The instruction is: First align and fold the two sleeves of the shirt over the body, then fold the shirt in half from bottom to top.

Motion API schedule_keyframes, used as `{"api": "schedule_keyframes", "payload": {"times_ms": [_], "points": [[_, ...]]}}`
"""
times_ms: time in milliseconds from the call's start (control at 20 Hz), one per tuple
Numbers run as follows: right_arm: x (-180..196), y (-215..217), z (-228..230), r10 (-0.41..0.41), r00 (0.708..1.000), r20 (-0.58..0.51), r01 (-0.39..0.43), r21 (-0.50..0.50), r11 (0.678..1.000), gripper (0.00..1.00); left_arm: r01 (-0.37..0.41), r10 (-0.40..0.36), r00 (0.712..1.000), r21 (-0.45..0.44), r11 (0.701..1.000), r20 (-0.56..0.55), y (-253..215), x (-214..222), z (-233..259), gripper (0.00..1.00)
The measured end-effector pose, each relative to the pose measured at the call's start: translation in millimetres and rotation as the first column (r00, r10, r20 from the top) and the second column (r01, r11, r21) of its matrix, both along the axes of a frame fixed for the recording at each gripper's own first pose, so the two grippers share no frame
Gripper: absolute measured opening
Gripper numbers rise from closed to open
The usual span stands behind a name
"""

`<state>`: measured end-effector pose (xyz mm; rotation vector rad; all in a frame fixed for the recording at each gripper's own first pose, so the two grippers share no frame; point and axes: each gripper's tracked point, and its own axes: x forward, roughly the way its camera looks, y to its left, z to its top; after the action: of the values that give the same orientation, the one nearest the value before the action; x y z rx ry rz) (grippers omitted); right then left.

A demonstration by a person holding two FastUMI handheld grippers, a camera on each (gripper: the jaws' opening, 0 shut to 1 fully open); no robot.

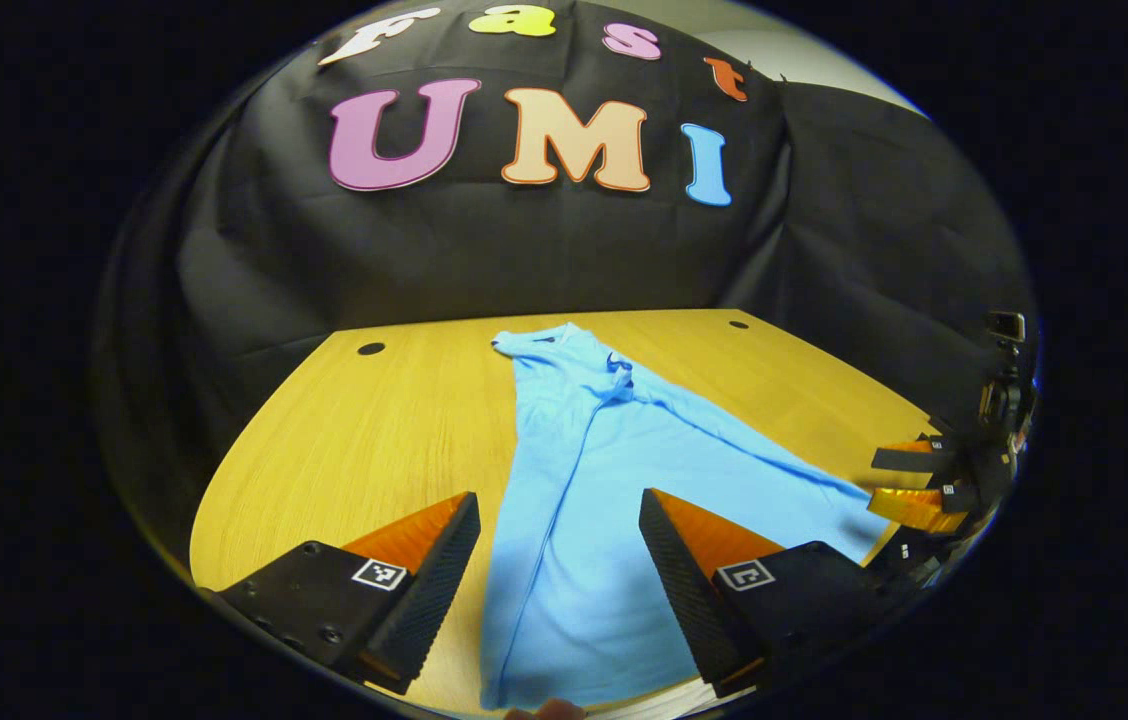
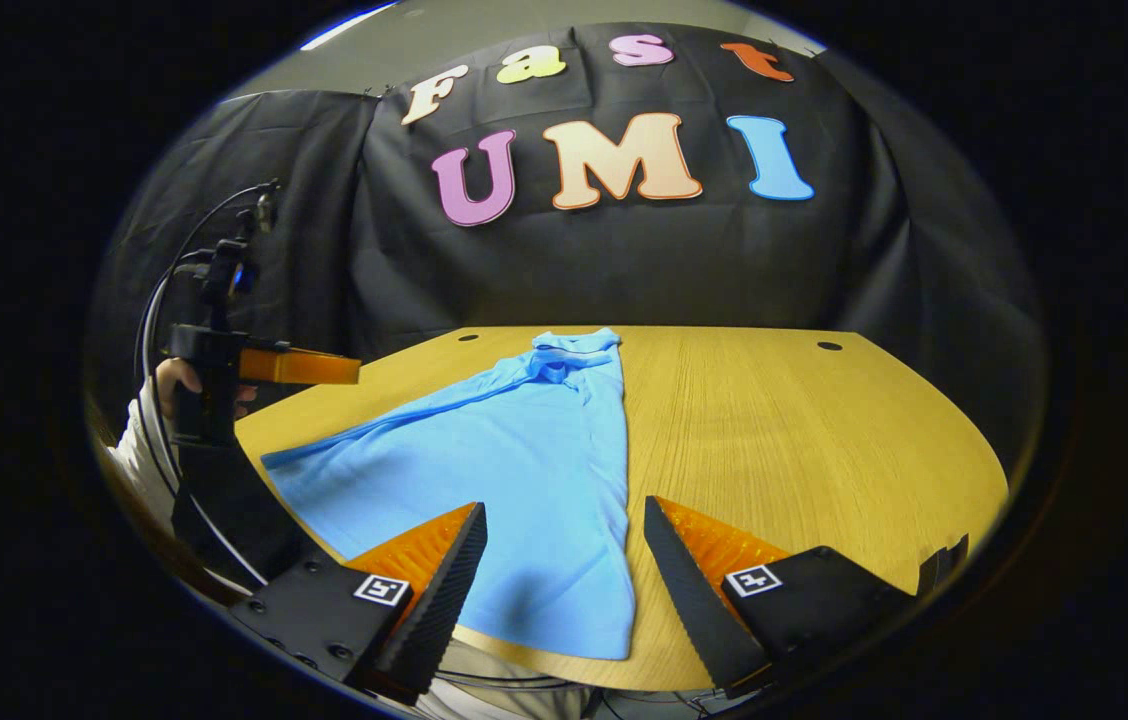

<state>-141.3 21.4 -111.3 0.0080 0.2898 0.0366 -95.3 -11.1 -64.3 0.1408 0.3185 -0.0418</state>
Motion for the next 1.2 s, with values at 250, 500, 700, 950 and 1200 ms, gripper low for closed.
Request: {"api": "schedule_keyframes", "payload": {"times_ms": [250, 500, 700, 950, 1200], "points": [[-14.3, 1.5, -19.3, -0.019, 0.999, -0.028, 0.019, -0.006, 1.000, 0.98, -0.060, 0.060, 0.997, -0.004, 0.998, -0.042, 15.3, -57.1, -47.1, 0.96], [-17.3, -0.1, -34.0, -0.045, 0.998, -0.043, 0.044, -0.027, 0.999, 0.98, -0.089, 0.088, 0.995, -0.019, 0.996, -0.049, 21.4, -62.7, -61.5, 0.96], [-17.1, 3.3, -42.2, -0.042, 0.998, -0.054, 0.040, -0.045, 0.998, 0.99, -0.121, 0.118, 0.990, -0.036, 0.992, -0.072, 28.3, -62.2, -74.7, 0.96], [-16.7, 3.7, -46.1, -0.049, 0.998, -0.050, 0.046, -0.068, 0.997, 0.99, -0.140, 0.138, 0.988, -0.024, 0.990, -0.066, 29.3, -64.0, -77.3, 0.95], [-14.2, 9.8, -47.5, -0.034, 0.998, -0.045, 0.031, -0.066, 0.997, 0.91, -0.143, 0.142, 0.988, 0.000, 0.990, -0.057, 26.0, -62.9, -78.5, 0.93]]}}
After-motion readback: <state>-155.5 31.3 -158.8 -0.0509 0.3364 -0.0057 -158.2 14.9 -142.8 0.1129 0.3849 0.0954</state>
